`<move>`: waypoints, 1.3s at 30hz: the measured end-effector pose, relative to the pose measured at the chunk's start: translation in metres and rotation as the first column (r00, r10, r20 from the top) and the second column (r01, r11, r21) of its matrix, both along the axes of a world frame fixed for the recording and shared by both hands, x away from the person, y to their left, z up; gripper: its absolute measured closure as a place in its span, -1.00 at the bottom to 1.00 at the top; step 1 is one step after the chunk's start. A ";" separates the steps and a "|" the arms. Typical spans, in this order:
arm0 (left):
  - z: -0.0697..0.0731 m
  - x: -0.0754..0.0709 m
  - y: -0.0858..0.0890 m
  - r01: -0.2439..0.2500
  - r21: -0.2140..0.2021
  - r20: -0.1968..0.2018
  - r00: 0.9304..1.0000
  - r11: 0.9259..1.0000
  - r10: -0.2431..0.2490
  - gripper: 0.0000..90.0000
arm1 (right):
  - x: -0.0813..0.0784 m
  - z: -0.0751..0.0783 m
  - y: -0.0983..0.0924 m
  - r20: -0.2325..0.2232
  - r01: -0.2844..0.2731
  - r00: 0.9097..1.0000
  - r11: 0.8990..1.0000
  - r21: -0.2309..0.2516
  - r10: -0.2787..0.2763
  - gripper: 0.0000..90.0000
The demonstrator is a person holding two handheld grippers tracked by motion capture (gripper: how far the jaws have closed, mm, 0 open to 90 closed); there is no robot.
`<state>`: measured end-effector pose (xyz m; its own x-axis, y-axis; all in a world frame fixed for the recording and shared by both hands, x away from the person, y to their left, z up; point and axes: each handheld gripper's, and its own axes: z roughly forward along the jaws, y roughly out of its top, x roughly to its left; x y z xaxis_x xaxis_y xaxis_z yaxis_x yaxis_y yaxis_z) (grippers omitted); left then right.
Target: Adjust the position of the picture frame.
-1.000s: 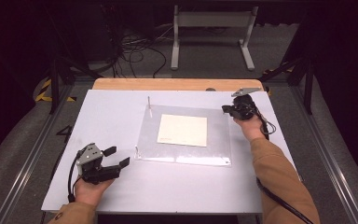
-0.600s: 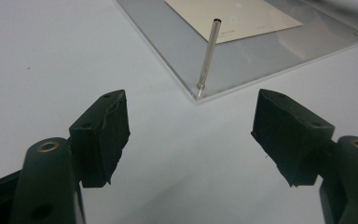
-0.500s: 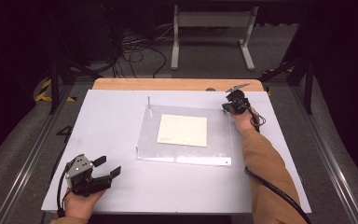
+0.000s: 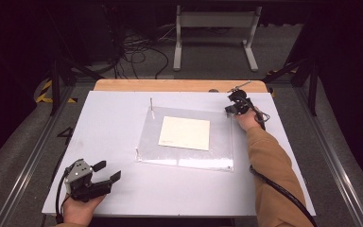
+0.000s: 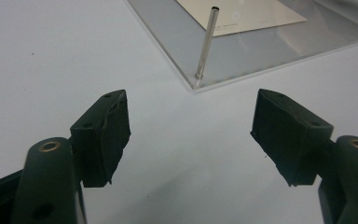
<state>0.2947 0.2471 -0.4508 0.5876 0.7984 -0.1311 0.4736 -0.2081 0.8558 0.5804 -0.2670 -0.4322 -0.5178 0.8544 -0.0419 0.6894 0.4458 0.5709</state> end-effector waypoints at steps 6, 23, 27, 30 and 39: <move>0.000 0.006 -0.002 -0.002 0.011 -0.026 1.000 1.000 0.003 -0.36 | -0.023 0.002 0.000 -0.031 -0.054 0.998 0.998 -0.021 0.053 1.00; 0.002 0.036 -0.002 -0.078 0.018 -0.118 0.990 0.997 0.080 0.18 | -0.131 -0.003 0.010 -0.067 -0.267 0.961 0.962 0.050 0.270 1.00; 0.003 0.040 0.000 -0.125 0.034 -0.108 0.986 0.992 0.128 0.17 | -0.147 -0.005 0.008 0.004 -0.277 0.961 0.960 0.052 0.277 1.00; 0.002 0.048 -0.001 -0.150 0.058 -0.114 0.981 0.987 0.156 0.22 | -0.158 -0.002 -0.004 0.100 -0.209 0.975 0.967 0.143 0.196 1.00; 0.005 0.075 -0.013 -0.143 0.139 -0.076 0.985 0.980 0.155 0.88 | -0.171 0.011 -0.010 0.155 -0.219 0.969 0.959 0.180 0.193 1.00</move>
<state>0.3695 0.2337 -0.4455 0.4516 0.8900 -0.0632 0.5789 -0.2384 0.7798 0.4095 -0.2773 -0.4216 -0.6845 0.7283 0.0326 0.5052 0.4416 0.7415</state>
